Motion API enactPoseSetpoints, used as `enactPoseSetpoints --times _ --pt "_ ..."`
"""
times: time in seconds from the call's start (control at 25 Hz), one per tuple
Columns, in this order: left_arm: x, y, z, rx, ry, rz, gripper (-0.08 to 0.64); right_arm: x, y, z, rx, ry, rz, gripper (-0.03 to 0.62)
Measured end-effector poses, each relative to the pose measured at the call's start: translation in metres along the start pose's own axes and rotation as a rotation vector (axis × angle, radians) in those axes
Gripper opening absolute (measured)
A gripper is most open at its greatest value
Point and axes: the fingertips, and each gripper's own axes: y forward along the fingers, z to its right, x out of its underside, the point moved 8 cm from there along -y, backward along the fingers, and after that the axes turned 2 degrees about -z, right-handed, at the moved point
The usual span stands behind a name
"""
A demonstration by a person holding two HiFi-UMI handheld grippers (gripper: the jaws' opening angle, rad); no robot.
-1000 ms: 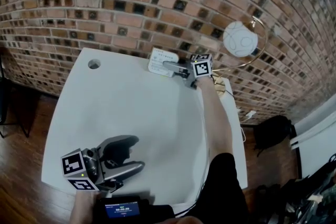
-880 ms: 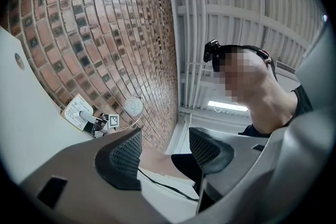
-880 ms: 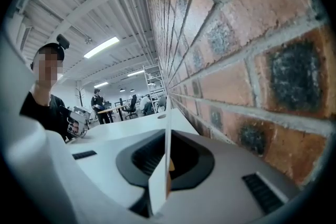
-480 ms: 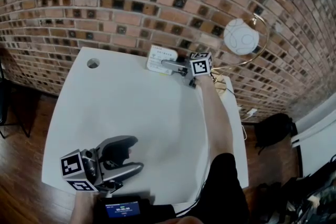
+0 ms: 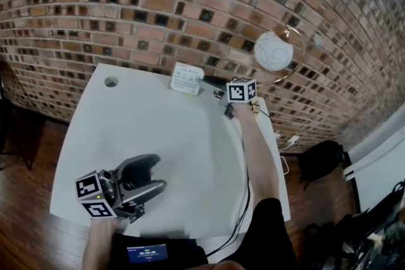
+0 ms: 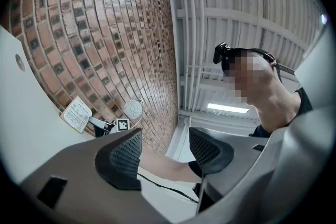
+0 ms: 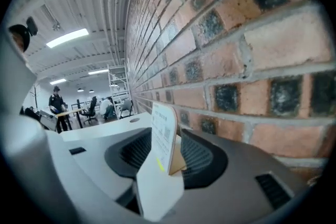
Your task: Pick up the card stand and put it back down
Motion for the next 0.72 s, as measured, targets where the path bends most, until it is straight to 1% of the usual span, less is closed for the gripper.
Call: enactPoseSetpoints --times 0.08,0.12,0.2,0.24,0.36,0.48,0.56,0.64,0.72 --pt "0.001 -0.001 0.002 -0.033 0.010 -0.008 0.278 0.001 -0.021 -0.006 0.079 -0.006 0.023 0.207" --pt "0.000 -0.003 0.005 -0.047 0.013 -0.005 0.276 0.001 -0.032 -0.011 0.105 -0.005 0.046 0.207" --pt "-0.003 -0.006 0.012 -0.062 0.012 0.016 0.278 0.000 -0.056 -0.028 0.127 0.026 0.094 0.203" --pt "-0.004 -0.008 0.017 -0.067 0.014 0.026 0.276 -0.001 -0.068 -0.042 0.120 0.027 0.119 0.201" --pt "-0.004 -0.011 0.031 -0.079 0.018 0.042 0.278 -0.004 -0.100 -0.097 0.049 -0.008 0.191 0.186" --pt "0.001 -0.011 0.046 -0.069 0.006 0.054 0.276 0.005 -0.126 -0.159 -0.065 -0.062 0.220 0.127" --pt "0.005 -0.011 0.059 -0.058 0.006 0.055 0.276 0.013 -0.141 -0.199 -0.138 -0.079 0.232 0.114" --pt "0.008 -0.010 0.072 -0.049 0.015 0.052 0.276 0.022 -0.158 -0.234 -0.189 -0.059 0.260 0.106" --pt "0.012 -0.011 0.085 -0.044 0.024 0.050 0.276 0.032 -0.177 -0.268 -0.236 -0.022 0.313 0.106"
